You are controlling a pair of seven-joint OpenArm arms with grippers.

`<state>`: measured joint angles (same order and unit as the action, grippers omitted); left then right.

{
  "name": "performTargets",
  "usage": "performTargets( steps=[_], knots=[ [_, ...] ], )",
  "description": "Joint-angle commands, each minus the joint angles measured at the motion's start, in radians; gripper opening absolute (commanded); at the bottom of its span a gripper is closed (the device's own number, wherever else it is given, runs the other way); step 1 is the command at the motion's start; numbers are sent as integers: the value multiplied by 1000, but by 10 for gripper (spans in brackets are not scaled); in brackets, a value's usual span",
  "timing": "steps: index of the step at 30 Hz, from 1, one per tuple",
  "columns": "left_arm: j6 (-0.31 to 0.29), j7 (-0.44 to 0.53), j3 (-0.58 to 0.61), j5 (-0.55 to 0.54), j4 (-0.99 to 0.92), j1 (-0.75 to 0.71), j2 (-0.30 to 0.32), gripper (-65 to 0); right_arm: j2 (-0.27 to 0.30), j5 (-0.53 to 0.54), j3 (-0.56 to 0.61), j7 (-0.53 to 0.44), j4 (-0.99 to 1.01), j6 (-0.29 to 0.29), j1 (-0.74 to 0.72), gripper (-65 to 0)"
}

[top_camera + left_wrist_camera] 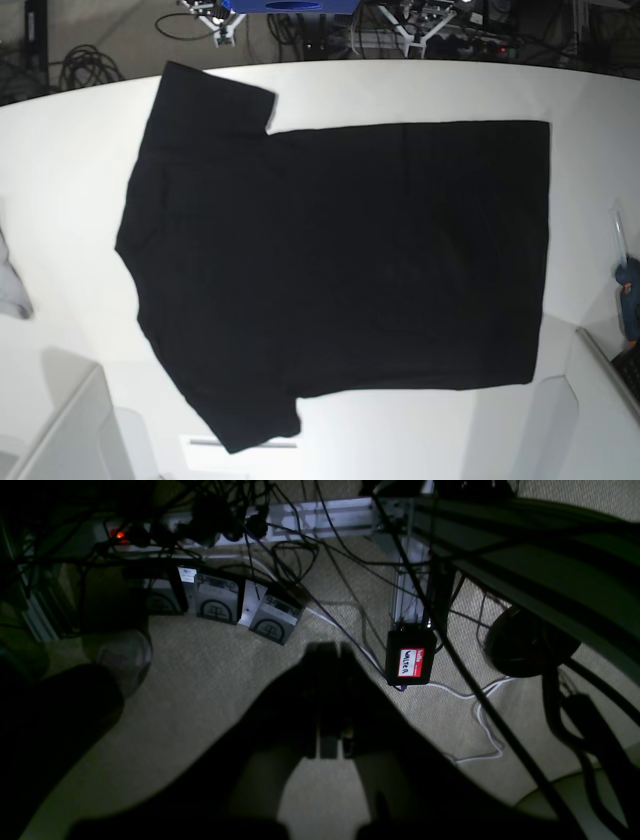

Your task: Fold the T-shirt properly

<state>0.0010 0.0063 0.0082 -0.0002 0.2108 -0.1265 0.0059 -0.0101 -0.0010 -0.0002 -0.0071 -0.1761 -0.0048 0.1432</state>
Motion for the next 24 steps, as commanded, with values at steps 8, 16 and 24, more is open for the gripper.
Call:
performTargets(
  steps=[8,16,24],
  knots=[
    [4,-6,3,12,197,-155,4,-650,19,2,-2,6,-234,2,148,-650],
    [4,-6,3,2,519,-350,65,-650,26,2,-5,6,-429,2,301,-650],
    [4,-6,3,1,813,-539,151,-650,34,3,-114,34,-672,1,442,-650]
  ],
)
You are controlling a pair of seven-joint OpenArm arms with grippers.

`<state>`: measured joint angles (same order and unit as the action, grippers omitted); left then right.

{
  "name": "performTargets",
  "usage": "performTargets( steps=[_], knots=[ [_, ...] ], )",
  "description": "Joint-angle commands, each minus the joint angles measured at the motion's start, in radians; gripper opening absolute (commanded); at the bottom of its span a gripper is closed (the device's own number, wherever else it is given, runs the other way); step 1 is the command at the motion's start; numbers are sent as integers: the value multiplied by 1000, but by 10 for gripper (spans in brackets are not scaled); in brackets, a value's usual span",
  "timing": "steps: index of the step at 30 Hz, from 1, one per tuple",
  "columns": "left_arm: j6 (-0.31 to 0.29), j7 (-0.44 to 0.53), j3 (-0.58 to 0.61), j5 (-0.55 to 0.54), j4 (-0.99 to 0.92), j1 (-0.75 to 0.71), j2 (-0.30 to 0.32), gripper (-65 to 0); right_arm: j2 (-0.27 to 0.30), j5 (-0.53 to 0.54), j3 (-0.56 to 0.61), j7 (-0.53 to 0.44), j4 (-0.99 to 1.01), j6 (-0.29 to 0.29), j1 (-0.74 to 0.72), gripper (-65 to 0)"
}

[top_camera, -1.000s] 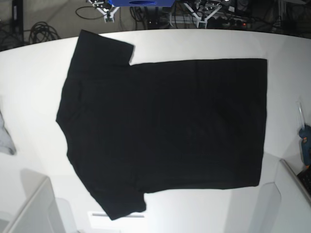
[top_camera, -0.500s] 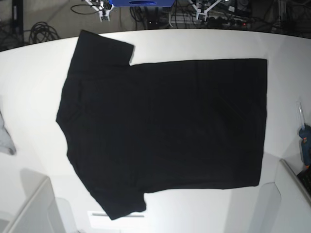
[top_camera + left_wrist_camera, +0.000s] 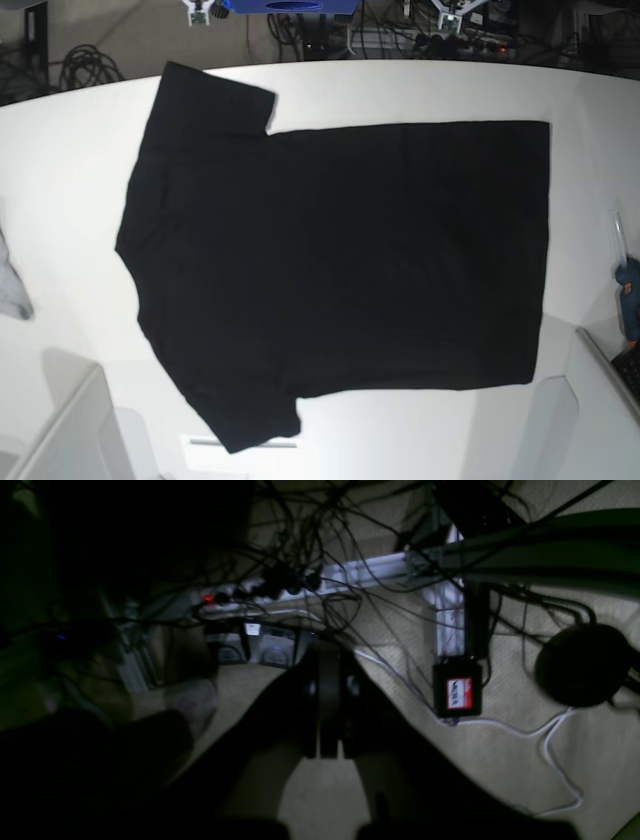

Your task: Fold the T-shirt properly

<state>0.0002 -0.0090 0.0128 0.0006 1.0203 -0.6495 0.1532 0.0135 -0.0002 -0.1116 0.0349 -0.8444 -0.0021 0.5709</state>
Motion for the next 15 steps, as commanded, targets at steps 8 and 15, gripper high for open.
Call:
performTargets(
  steps=[8,15],
  knots=[
    [5,10,-15,0,317,-201,33,-650,7,2,-110,95,-375,0,173,-650],
    [5,10,-15,0,564,-327,53,-650,-60,2,-205,142,-628,1,255,-650]
  ],
)
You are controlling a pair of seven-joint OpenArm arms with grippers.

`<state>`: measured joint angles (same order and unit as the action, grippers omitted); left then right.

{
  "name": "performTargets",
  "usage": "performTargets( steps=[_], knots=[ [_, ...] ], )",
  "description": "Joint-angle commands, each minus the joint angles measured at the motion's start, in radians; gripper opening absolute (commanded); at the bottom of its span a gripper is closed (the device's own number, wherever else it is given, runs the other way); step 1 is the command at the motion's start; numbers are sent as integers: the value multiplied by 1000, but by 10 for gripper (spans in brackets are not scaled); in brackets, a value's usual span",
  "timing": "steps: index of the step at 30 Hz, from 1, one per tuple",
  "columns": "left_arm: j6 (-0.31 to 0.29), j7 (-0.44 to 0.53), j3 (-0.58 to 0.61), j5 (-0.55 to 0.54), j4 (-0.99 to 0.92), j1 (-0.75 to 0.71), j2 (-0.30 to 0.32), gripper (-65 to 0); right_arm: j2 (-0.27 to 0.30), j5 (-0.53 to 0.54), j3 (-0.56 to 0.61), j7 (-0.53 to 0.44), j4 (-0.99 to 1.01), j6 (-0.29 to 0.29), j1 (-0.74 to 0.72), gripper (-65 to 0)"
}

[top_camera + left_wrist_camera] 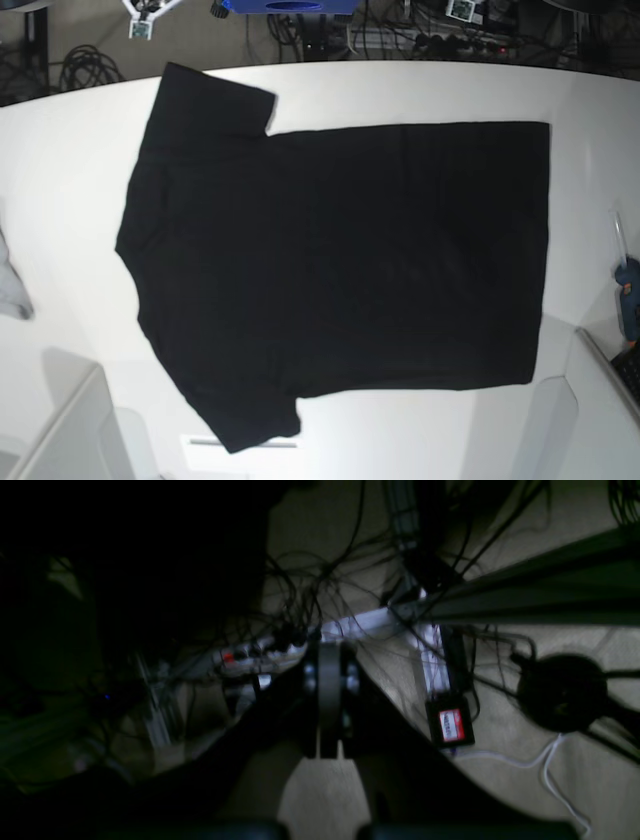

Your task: Fold the T-shirt properly

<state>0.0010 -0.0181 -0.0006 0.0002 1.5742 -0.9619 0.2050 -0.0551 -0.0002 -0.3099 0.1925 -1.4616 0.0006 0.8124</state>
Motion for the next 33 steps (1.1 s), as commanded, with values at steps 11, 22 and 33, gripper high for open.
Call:
performTargets(
  steps=[11,22,33],
  knots=[
    [4,19,-123,-1,325,-122,1,-650,-27,2,-42,-15,-330,-1,29,-650],
    [4,8,-174,-269,378,-56,1,-650,-28,98,-36,-15,-426,31,-110,-650],
    [-137,8,-247,-308,377,-35,43,-650,5,633,-188,273,-420,375,-198,-287]
  ],
)
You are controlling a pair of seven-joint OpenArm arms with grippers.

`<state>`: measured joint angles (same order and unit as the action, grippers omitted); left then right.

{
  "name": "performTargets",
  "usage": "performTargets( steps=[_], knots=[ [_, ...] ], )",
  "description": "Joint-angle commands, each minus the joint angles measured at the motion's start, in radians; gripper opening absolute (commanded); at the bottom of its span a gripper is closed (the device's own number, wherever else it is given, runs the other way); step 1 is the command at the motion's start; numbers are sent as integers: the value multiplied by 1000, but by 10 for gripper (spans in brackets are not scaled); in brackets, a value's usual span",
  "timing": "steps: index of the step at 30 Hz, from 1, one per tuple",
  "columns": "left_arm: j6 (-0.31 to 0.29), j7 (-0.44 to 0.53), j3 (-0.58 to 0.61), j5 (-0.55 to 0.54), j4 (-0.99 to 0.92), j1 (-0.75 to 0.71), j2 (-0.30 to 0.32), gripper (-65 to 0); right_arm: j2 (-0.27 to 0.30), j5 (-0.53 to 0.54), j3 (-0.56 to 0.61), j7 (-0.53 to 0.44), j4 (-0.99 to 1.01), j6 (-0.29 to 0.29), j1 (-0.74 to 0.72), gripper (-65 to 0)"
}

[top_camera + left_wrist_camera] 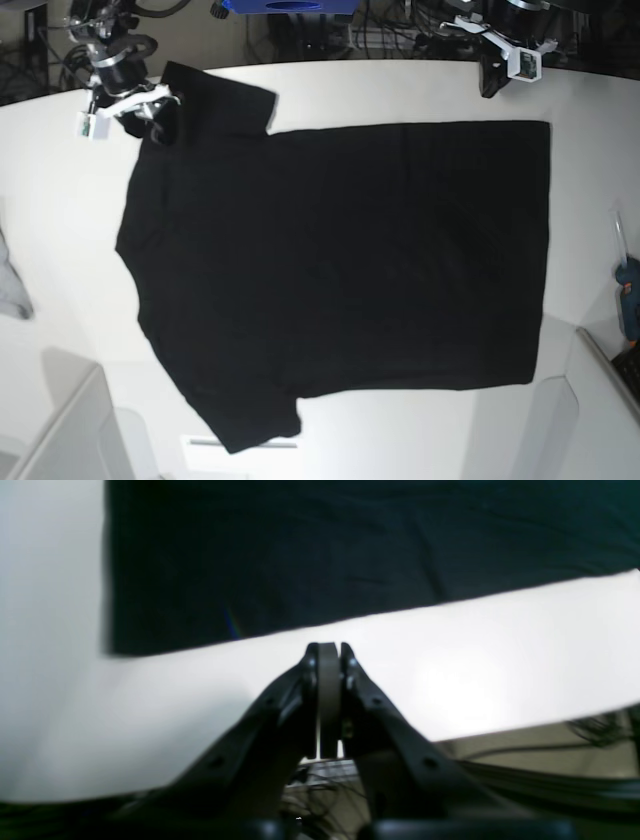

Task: Fold the T-shirt properly
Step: 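Move both grippers down to the shirt's shoulder corners and grasp them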

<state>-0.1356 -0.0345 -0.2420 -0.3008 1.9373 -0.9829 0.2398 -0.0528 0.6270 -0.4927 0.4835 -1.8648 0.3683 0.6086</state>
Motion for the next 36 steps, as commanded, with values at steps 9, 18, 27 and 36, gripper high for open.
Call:
performTargets(
  steps=[9,18,27,36],
  knots=[
    [-292,21,-168,-260,-40,-12,46,-586,8,43,-51,90,43,36,-69,-281],
    [-307,21,-273,-278,-215,42,49,-581,9,41,-51,85,146,42,-80,-281],
    [-307,21,-303,-281,-247,51,51,-578,37,41,-105,90,132,42,-63,-281],
    [-307,-44,-319,-397,-247,65,54,-522,34,41,-80,120,133,44,-59,-281]
  ],
)
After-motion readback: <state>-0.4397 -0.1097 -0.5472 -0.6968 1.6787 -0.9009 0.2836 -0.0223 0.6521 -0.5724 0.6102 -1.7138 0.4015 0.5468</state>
